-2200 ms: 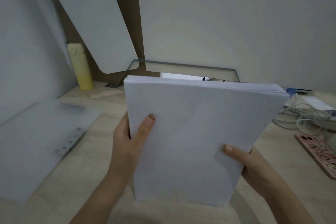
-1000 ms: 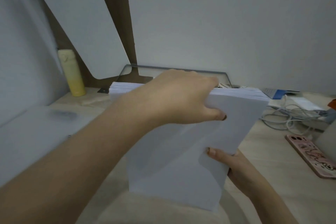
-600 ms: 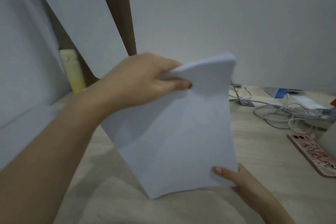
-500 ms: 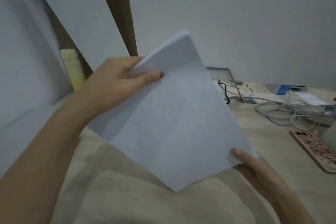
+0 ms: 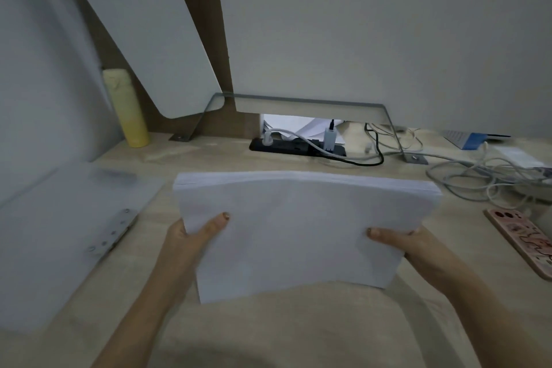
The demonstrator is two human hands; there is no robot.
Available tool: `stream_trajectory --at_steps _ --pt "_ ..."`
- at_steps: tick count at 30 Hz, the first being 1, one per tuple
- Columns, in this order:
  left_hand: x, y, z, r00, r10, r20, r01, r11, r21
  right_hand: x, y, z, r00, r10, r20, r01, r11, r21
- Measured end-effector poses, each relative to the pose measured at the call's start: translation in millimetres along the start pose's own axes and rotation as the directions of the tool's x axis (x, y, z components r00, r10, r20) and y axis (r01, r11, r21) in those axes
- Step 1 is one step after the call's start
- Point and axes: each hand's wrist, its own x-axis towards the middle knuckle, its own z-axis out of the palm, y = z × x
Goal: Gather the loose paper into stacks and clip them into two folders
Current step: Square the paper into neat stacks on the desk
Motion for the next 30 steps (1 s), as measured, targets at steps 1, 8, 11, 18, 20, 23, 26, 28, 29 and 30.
stream_trajectory --at_steps 1,8,11,18,20,23,26,28,29,30 --pt "0.2 0.4 2.7 1.0 -0.02 -0.001 0.02 1.0 -0.004 -0.3 0.6 0.0 1.0 0.002 -0.011 -0.002 1.0 -0.001" --pt "6.1 22.5 0.7 0.98 0.078 0.184 -0.076 0.997 -0.018 0.3 -10.8 -12.9 0.999 -0.019 0.03 0.016 0.997 0.082" --pt "10.7 14.1 -5.7 0.959 -0.007 0.283 -0.005 0.999 0.043 -1.5 0.6 -13.5 0.993 0.075 0.088 -0.078 0.996 0.032" --pt "15.4 18.7 -10.5 0.952 0.01 0.307 -0.024 0.999 0.042 2.5 -3.3 -15.0 0.995 0.039 0.097 -0.043 0.998 0.04" --pt "14.1 7.5 -13.1 0.949 -0.048 0.311 0.031 0.998 0.059 1.4 2.8 -16.5 0.991 0.079 0.109 -0.081 0.997 0.013" --pt "14.3 -4.1 -12.4 0.947 -0.111 0.303 0.097 0.993 0.06 2.2 9.5 -13.6 0.986 0.134 0.098 -0.133 0.991 -0.01" --pt "22.3 -1.6 -10.2 0.946 -0.135 0.296 0.122 0.99 0.064 4.6 5.4 -9.8 0.987 0.128 0.092 -0.13 0.992 0.009" --pt "29.2 1.4 -10.3 0.933 -0.192 0.306 0.184 0.981 0.054 4.9 2.3 -9.1 0.985 0.145 0.091 -0.15 0.988 0.043" --pt "31.6 3.3 -9.7 0.921 -0.236 0.311 0.234 0.971 0.046 4.4 2.2 -9.1 0.983 0.164 0.084 -0.169 0.984 0.056" --pt "33.6 5.3 -8.3 0.903 -0.285 0.322 0.286 0.957 0.044 4.3 2.9 -9.7 0.978 0.192 0.077 -0.198 0.978 0.073"
